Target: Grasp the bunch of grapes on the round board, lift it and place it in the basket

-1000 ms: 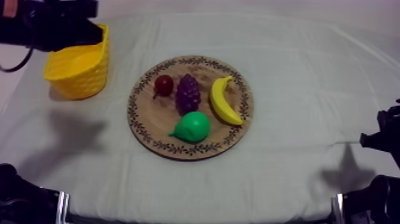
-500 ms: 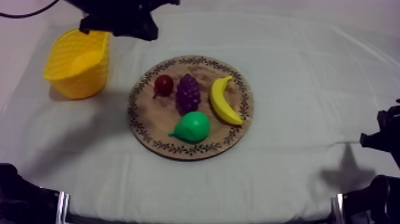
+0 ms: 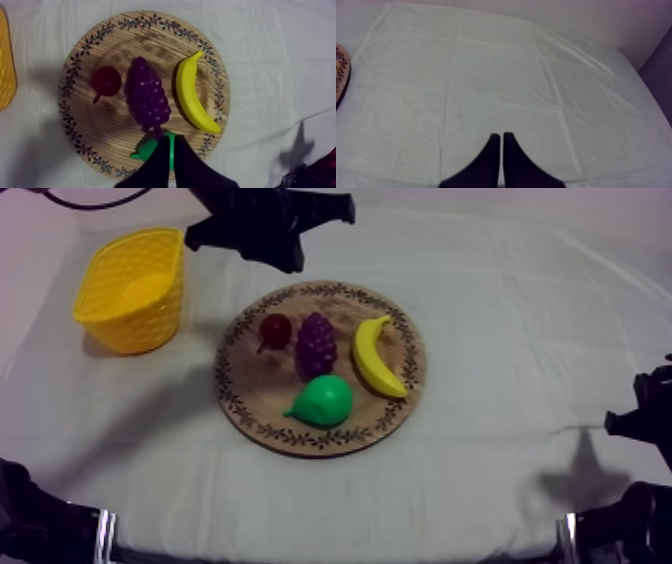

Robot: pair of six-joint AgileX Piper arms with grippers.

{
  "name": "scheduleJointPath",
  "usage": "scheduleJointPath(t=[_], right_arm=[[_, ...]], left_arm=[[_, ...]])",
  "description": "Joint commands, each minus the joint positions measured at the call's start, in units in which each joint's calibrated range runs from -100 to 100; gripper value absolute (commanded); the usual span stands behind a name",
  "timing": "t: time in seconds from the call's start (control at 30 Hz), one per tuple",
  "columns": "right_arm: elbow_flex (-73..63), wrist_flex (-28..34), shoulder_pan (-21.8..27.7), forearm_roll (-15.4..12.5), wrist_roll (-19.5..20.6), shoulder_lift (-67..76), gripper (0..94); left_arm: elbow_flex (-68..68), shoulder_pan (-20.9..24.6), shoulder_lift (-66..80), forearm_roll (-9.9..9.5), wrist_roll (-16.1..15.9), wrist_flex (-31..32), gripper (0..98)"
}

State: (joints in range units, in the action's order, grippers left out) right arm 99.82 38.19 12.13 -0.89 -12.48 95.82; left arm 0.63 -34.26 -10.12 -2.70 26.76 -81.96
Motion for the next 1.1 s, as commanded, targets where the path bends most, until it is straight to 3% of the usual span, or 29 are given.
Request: scheduleJointPath(t=[0.0,0.27,0.53,0.83,1.07], right_arm=[[-0.05,-0.04,-0.03,-0.01,0.0,0.02,0.3],[-0.05,-0.04,-0.03,-0.01,0.0,0.02,0.3],[-0.05,-0.04,-0.03,-0.01,0.0,0.02,0.3],[-0.05,-0.04,-0.03,-0.01,0.0,0.02,0.3],[-0.05,-0.04,-0.03,-0.01,0.0,0.02,0.3]], left_arm=[[0.17,-0.06,-0.56,0.01,-0.09,-0.1,11.9],[1.66,-0.35,-1.71,1.04,-1.6,-0.13,47.0],[0.9,-0.55,-3.18,1.97,-2.54,1.66,75.4],[-0.56,-0.44,-5.9,3.13,-2.6,3.79,91.3],[-0.66,0.42,-10.46,3.39,-2.29,4.93,94.2]])
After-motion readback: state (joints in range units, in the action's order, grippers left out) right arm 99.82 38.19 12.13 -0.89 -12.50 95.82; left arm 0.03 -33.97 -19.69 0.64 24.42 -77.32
